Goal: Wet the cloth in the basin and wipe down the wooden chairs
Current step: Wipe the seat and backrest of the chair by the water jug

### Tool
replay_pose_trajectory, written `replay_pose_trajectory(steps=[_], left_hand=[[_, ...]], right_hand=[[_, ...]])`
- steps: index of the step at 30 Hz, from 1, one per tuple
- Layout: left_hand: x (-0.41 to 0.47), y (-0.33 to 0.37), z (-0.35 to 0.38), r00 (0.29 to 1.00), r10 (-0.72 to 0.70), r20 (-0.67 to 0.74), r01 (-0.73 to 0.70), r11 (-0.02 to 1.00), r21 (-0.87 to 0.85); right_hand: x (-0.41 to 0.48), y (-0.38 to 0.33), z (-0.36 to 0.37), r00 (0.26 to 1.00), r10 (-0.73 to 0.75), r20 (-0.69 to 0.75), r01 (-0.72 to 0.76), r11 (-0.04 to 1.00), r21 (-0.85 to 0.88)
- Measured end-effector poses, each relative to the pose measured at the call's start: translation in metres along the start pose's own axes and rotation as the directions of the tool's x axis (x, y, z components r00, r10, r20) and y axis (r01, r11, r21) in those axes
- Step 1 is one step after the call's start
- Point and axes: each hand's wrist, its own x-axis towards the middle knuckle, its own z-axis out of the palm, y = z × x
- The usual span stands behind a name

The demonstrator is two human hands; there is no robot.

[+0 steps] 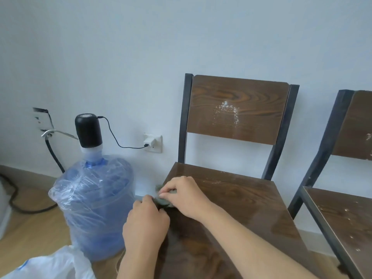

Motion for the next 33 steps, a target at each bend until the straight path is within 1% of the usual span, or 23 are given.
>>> replay_pose_trajectory(steps=[1, 2, 3, 4, 5, 6, 7, 8, 9, 11, 13, 16, 18, 19, 20, 22, 25, 27, 28, 30, 33], left_hand=[[0.002, 0.003, -0.001, 1.000, 0.007, -0.005, -0.007, 1.000, 0.026], [0.005, 0.007, -0.003, 1.000, 0.025, -0.002, -0.025, 0.998, 0.050], [0.011, 0.008, -0.006, 0.998, 0.056, 0.004, -0.056, 0.996, 0.062], [0.021, 0.009, -0.011, 0.996, 0.087, 0.009, -0.088, 0.994, 0.059], [0.034, 0.008, -0.016, 0.994, 0.112, 0.018, -0.112, 0.993, 0.038], [0.048, 0.006, -0.023, 0.991, 0.126, 0.035, -0.126, 0.992, -0.003], [0.062, 0.003, -0.029, 0.990, 0.128, 0.059, -0.124, 0.990, -0.063], [0.073, 0.001, -0.036, 0.989, 0.119, 0.083, -0.107, 0.985, -0.135], [0.082, -0.002, -0.043, 0.990, 0.105, 0.099, -0.082, 0.975, -0.208], [0.099, -0.002, -0.055, 0.990, 0.074, 0.117, -0.028, 0.935, -0.354], [0.109, 0.002, -0.066, 0.989, 0.051, 0.136, 0.017, 0.888, -0.460], [0.118, 0.010, -0.075, 0.989, 0.047, 0.140, 0.033, 0.854, -0.520], [0.121, 0.017, -0.073, 0.989, 0.045, 0.144, 0.039, 0.847, -0.531], [0.121, 0.021, -0.069, 0.988, 0.048, 0.146, 0.036, 0.850, -0.526], [0.120, 0.026, -0.064, 0.987, 0.058, 0.147, 0.026, 0.858, -0.513], [0.118, 0.032, -0.050, 0.985, 0.099, 0.141, -0.021, 0.882, -0.471], [0.113, 0.036, -0.025, 0.976, 0.174, 0.132, -0.116, 0.926, -0.359], [0.112, 0.033, -0.013, 0.969, 0.201, 0.144, -0.151, 0.942, -0.300], [0.113, 0.029, -0.009, 0.968, 0.199, 0.153, -0.145, 0.941, -0.307], [0.115, 0.020, -0.005, 0.971, 0.170, 0.170, -0.100, 0.929, -0.358], [0.115, 0.007, -0.005, 0.976, 0.112, 0.189, -0.021, 0.905, -0.426]], right_hand=[[0.001, 0.013, -0.016, 0.998, 0.024, -0.065, -0.025, 1.000, -0.005], [0.003, 0.032, -0.035, 0.980, 0.078, -0.184, -0.086, 0.996, -0.036], [0.004, 0.055, -0.056, 0.934, 0.150, -0.325, -0.187, 0.979, -0.085], [0.004, 0.078, -0.074, 0.863, 0.227, -0.451, -0.309, 0.944, -0.116], [0.003, 0.098, -0.088, 0.786, 0.303, -0.540, -0.429, 0.895, -0.121], [0.004, 0.113, -0.094, 0.723, 0.357, -0.592, -0.516, 0.848, -0.119], [0.007, 0.122, -0.092, 0.692, 0.386, -0.610, -0.561, 0.819, -0.119], [0.011, 0.121, -0.084, 0.693, 0.388, -0.608, -0.564, 0.817, -0.122], [0.015, 0.114, -0.071, 0.721, 0.357, -0.594, -0.529, 0.837, -0.140], [0.023, 0.090, -0.035, 0.805, 0.251, -0.538, -0.397, 0.901, -0.173], [0.029, 0.056, 0.003, 0.881, 0.146, -0.451, -0.256, 0.947, -0.194], [0.032, 0.003, 0.046, 0.972, -0.031, -0.232, -0.020, 0.977, -0.214], [0.035, -0.006, 0.052, 0.989, -0.098, -0.113, 0.069, 0.970, -0.235], [0.039, 0.002, 0.045, 0.989, -0.099, -0.106, 0.068, 0.962, -0.263], [0.041, 0.017, 0.033, 0.988, -0.079, -0.135, 0.038, 0.958, -0.283], [0.043, 0.059, -0.003, 0.969, 0.008, -0.248, -0.090, 0.943, -0.321], [0.028, 0.133, -0.068, 0.894, 0.162, -0.417, -0.338, 0.855, -0.393], [0.019, 0.164, -0.101, 0.835, 0.232, -0.499, -0.449, 0.811, -0.375], [0.018, 0.170, -0.109, 0.813, 0.251, -0.525, -0.479, 0.801, -0.359], [0.025, 0.167, -0.111, 0.791, 0.258, -0.554, -0.486, 0.815, -0.314], [0.037, 0.149, -0.086, 0.802, 0.246, -0.544, -0.458, 0.838, -0.295]])
